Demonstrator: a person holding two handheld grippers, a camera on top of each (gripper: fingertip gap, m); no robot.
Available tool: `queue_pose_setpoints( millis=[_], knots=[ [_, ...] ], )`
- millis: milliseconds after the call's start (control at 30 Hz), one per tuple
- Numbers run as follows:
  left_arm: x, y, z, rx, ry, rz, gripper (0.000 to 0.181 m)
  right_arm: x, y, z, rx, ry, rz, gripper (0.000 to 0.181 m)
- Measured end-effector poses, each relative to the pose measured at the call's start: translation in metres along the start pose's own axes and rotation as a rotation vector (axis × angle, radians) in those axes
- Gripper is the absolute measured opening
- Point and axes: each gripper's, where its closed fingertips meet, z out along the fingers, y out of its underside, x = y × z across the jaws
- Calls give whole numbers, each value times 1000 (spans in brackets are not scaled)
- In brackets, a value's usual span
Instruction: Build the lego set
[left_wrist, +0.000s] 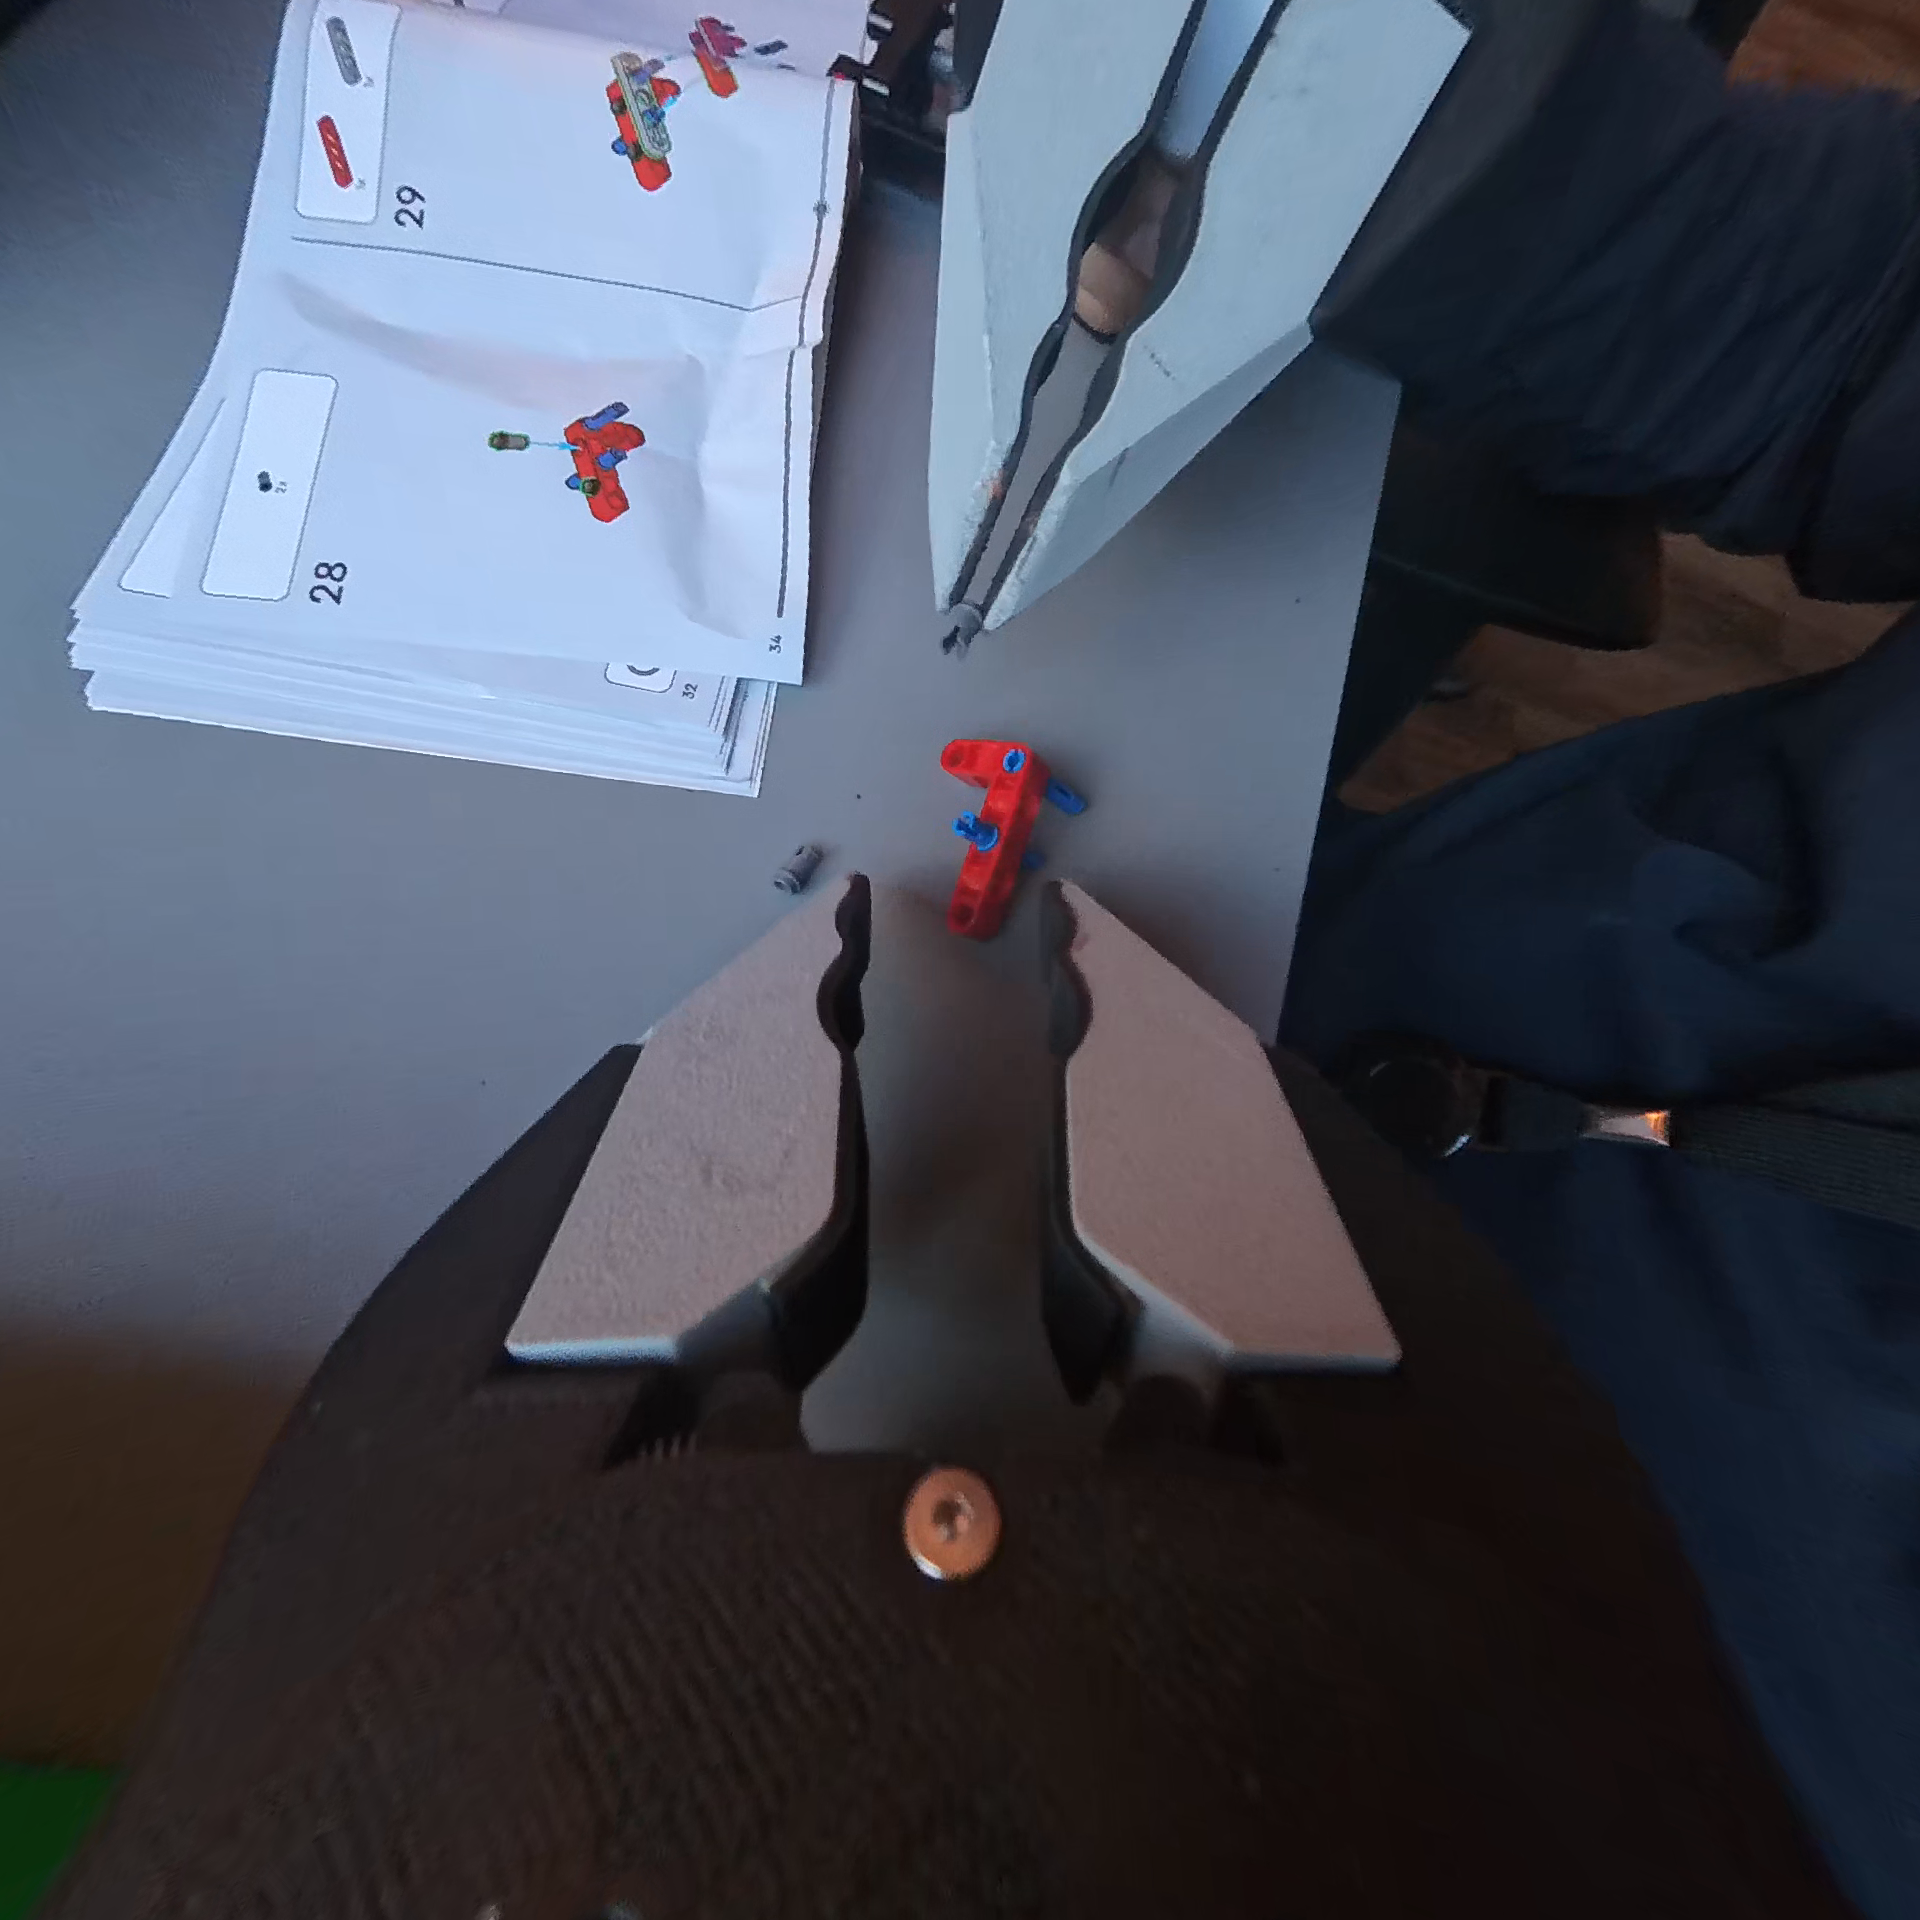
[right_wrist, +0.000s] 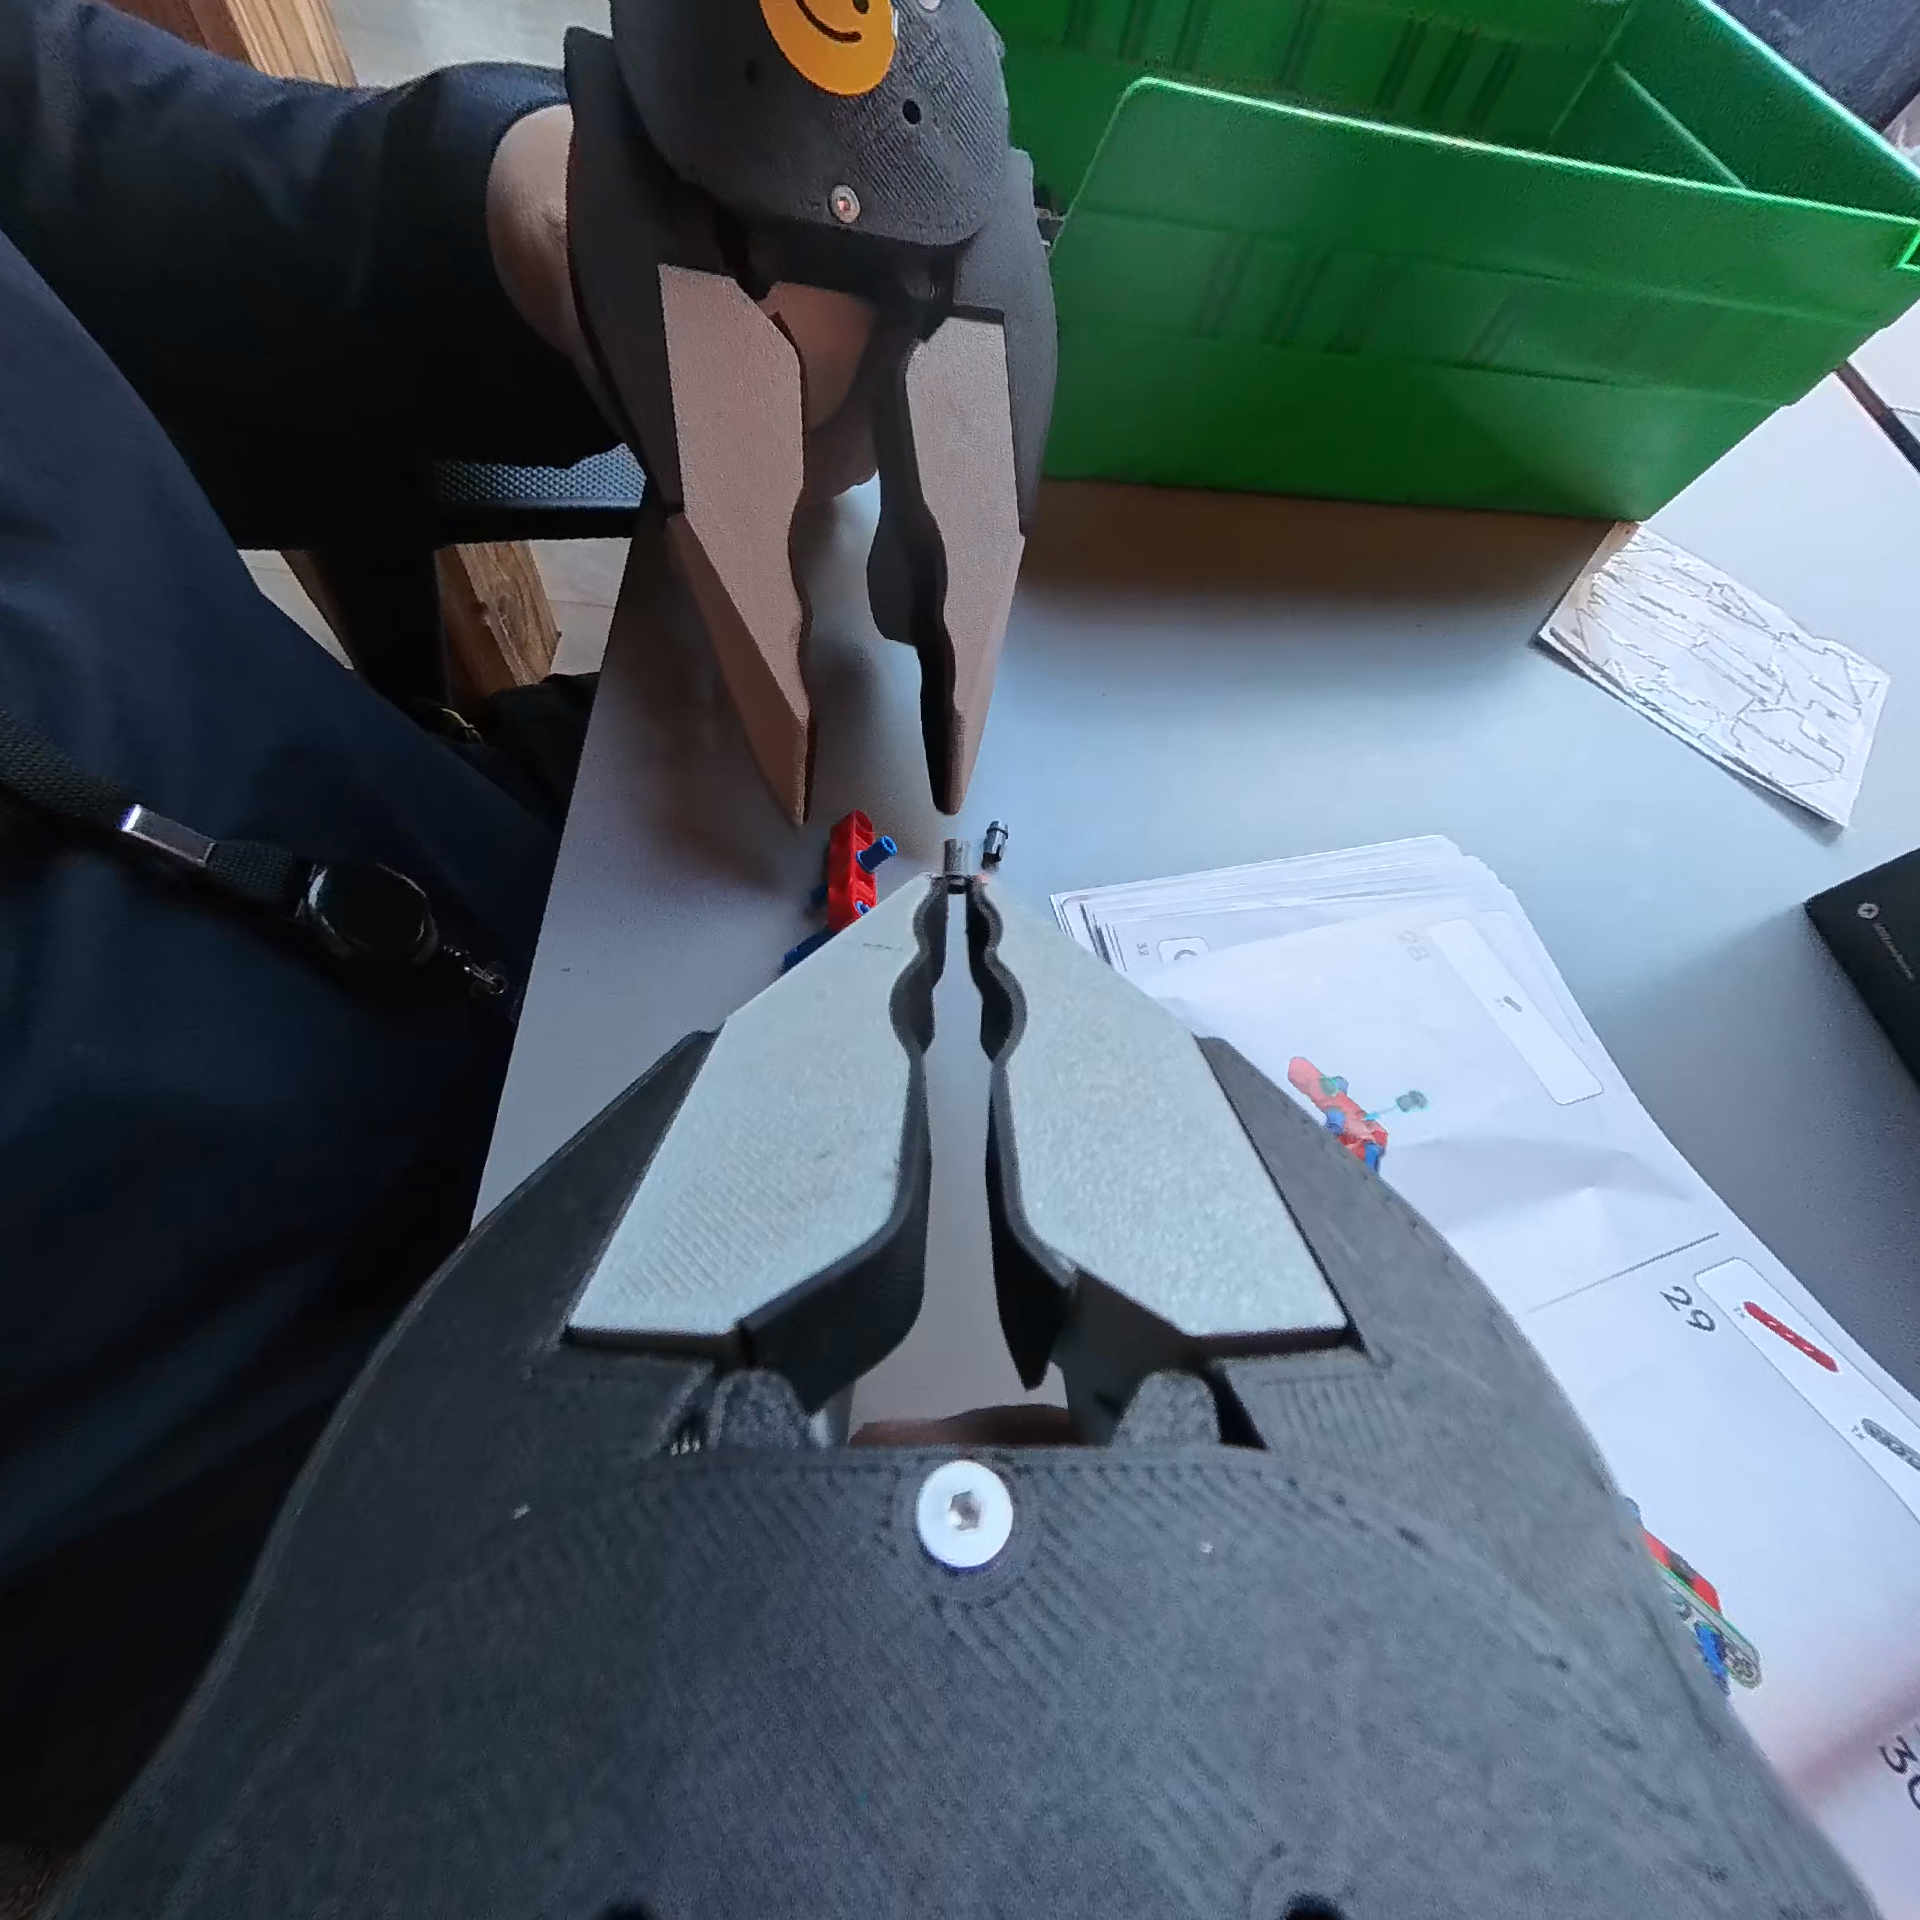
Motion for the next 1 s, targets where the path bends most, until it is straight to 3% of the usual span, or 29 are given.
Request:
queue_pose_setpoints(
  millis=[33,533,833,1000],
  knots=[
    [0,0,0,4,-2,1,30,0,0,0,1,2,0,0],
    [-3,-11,-10,96,-53,29,27,14,-9,-10,55,85,5,0],
    [-6,-30,-19,224,-69,10,24,16,-13,-9,11,255,-241,0],
    [1,-36,-14,226,-43,29,22,8,-15,-5,-2,276,-349,0]
  ],
)
